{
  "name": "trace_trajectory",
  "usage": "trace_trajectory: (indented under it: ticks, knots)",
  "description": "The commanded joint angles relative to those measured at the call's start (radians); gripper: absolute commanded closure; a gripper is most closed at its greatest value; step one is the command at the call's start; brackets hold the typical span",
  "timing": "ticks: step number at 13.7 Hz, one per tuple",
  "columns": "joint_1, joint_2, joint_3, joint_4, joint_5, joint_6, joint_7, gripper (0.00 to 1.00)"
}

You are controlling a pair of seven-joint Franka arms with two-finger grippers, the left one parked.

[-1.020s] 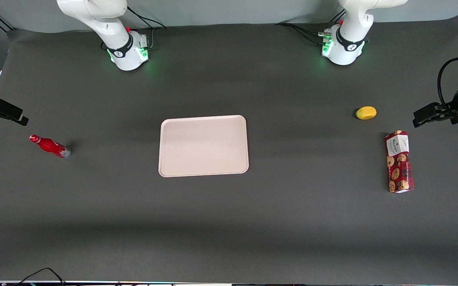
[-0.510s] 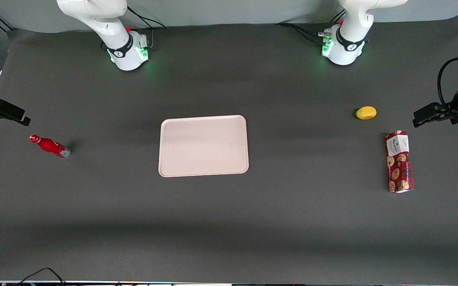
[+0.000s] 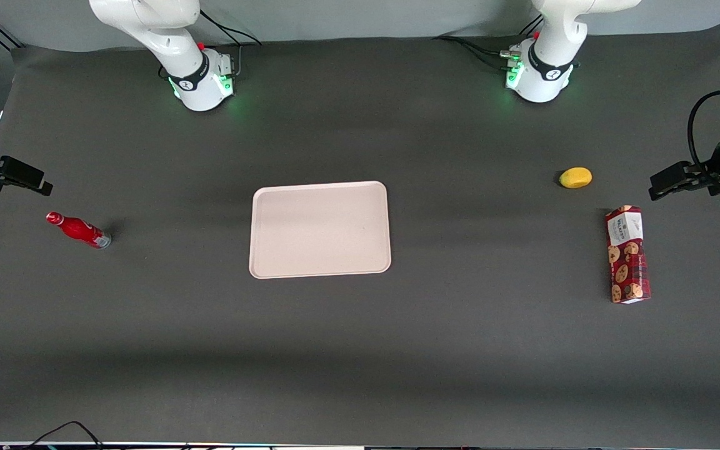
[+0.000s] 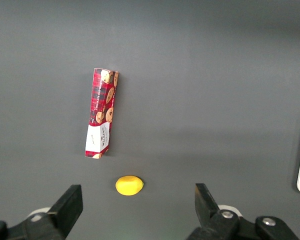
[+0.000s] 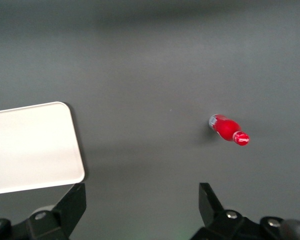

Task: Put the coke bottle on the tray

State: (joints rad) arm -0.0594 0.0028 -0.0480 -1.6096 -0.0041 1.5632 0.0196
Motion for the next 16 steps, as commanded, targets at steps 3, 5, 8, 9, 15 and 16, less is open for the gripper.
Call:
trace_trajectory:
  ticks: [3,5,8,9,15,16]
  knots:
    - [-0.028,-0.059,0.002,-0.108,-0.096,0.012,-0.056,0.0]
    - [-0.055,-0.113,-0.018,-0.217,-0.096,0.114,-0.15,0.0]
    - [-0.048,-0.2,-0.117,-0.433,-0.096,0.327,-0.282,0.0]
    - [-0.048,-0.22,-0.145,-0.505,-0.096,0.41,-0.341,0.0]
    - [-0.028,-0.207,-0.323,-0.713,-0.076,0.699,-0.606,0.0]
    - [-0.028,-0.192,-0.332,-0.74,-0.074,0.751,-0.606,0.0]
